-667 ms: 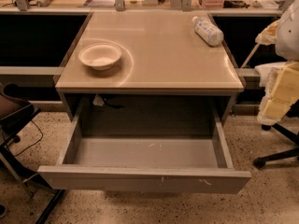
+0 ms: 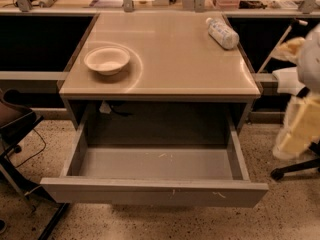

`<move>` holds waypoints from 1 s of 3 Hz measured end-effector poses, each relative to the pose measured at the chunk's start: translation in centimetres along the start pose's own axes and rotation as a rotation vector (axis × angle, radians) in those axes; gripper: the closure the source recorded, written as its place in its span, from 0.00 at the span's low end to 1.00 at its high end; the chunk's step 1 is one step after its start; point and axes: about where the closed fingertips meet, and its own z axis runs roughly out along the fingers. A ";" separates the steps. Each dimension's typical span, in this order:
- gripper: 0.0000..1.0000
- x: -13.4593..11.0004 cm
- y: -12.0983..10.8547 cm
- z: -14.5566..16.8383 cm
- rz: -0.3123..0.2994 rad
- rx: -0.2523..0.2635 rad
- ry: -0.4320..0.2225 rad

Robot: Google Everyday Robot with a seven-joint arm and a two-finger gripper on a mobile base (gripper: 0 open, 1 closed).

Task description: Close top drawer

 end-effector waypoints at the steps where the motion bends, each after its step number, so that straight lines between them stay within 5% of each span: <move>1: 0.00 -1.8 5.2 0.4 0.004 0.062 -0.095; 2: 0.00 -4.2 9.5 3.7 0.020 0.085 -0.192; 3: 0.00 -5.7 12.9 12.3 0.059 0.005 -0.261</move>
Offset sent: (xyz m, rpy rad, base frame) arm -0.1574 0.0877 -0.3954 0.3258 0.2970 -0.1422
